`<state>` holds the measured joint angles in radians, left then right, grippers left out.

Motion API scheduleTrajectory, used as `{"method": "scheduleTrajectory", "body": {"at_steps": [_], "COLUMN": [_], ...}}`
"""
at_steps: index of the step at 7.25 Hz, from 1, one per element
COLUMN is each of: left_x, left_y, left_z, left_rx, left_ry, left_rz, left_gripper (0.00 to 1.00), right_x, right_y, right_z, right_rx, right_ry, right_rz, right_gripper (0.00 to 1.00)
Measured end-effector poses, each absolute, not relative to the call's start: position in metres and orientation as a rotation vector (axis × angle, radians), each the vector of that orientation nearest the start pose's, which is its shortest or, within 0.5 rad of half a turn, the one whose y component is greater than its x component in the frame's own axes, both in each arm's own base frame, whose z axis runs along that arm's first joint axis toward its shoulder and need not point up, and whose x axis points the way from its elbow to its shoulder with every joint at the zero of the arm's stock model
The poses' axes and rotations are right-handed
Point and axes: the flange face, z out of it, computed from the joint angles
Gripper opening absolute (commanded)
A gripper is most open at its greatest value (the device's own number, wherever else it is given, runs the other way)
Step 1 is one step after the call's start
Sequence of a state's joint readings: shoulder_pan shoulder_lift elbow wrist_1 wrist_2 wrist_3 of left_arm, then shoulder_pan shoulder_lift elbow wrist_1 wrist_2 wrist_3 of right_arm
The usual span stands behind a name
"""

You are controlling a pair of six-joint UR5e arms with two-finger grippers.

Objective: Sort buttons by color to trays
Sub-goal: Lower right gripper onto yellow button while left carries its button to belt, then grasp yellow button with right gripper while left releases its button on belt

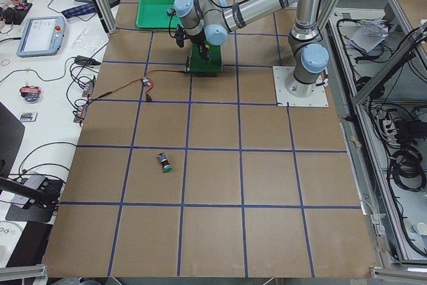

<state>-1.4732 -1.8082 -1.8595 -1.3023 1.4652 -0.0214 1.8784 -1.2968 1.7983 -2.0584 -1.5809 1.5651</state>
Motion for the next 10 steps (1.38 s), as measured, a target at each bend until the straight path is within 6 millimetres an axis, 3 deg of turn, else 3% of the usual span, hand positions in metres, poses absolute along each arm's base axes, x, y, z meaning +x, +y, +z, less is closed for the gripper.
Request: {"method": "scheduleTrajectory", "body": {"at_steps": [1,2,3,4,6,7,8,9,10], "left_x": [-0.104,-0.112,-0.116,-0.117,-0.116,-0.111,-0.103,-0.099,-0.097], "left_y": [-0.521,-0.522,-0.522,-0.522,-0.523,-0.526,-0.528,-0.528,-0.526], "left_z": [0.248,0.243,0.24,0.24,0.249,0.261,0.27,0.275,0.277], "left_rx": [-0.17,-0.138,-0.123,-0.117,-0.118,-0.119,-0.118,-0.122,-0.124], "left_ry": [3.23,3.231,3.23,3.229,3.234,3.236,3.236,3.237,3.237], "left_rz": [0.36,0.327,0.317,0.31,0.273,0.236,0.213,0.209,0.211], "left_gripper": [0.0,0.4,0.91,1.0,1.0,1.0,1.0,1.0,1.0], "right_x": [0.297,0.298,0.298,0.297,0.297,0.298,0.297,0.296,0.295], "right_y": [-0.489,-0.486,-0.484,-0.482,-0.481,-0.483,-0.484,-0.485,-0.487], "right_z": [0.277,0.273,0.269,0.266,0.256,0.25,0.246,0.245,0.246], "right_rx": [1.876,1.885,1.892,1.896,1.907,1.912,1.913,1.911,1.894], "right_ry": [2.54,2.533,2.534,2.536,2.548,2.554,2.559,2.562,2.571], "right_rz": [0.015,0.033,0.048,0.057,0.074,0.084,0.089,0.091,0.089], "right_gripper": [1.0,1.0,1.0,1.0,1.0,0.92,0.28,0.0,0.0]}}
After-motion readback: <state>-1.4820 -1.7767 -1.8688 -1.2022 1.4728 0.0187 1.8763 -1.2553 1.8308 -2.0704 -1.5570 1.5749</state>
